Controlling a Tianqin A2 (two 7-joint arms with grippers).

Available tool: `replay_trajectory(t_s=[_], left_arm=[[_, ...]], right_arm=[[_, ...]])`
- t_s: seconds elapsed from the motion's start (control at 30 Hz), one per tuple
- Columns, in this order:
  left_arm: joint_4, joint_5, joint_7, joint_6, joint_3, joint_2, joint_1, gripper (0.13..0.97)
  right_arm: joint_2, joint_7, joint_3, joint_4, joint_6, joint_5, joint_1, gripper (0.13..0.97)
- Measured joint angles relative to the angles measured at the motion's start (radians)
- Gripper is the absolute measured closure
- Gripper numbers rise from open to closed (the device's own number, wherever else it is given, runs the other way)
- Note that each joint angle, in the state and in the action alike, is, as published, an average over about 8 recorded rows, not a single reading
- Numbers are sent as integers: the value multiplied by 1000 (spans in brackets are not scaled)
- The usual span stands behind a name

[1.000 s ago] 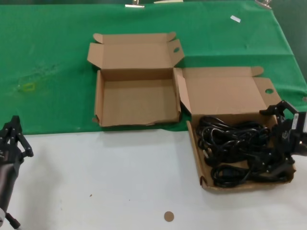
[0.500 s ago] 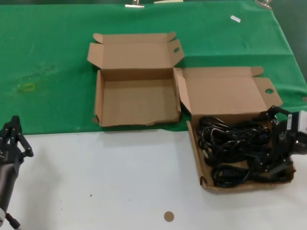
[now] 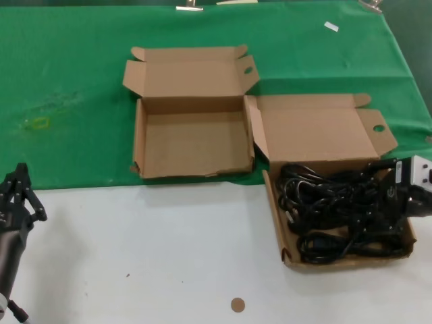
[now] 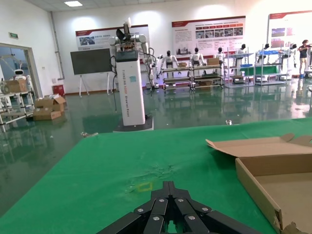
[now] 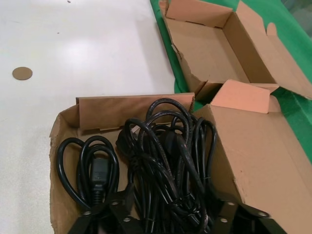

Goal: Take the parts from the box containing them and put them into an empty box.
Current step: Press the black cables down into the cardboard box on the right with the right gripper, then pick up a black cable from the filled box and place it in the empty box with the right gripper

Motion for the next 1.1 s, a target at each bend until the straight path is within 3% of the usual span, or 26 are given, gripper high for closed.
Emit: replay_trajectory(t_s=[0.3,0.6,0.73,1.1], left_arm=[[0,0,0,0,0,0,0,953],[0,0,0,0,0,0,0,953],[0,0,0,0,0,0,0,953],[0,0,0,0,0,0,0,953]], right_arm=[[-17,1,23,-4,-30,-28,-2,650],[-15,15,45,17,-50,-45,-14,821],[-11,25,52,34,-62,-54,-13,821],[0,47,65,81,-116,-69,19,923]])
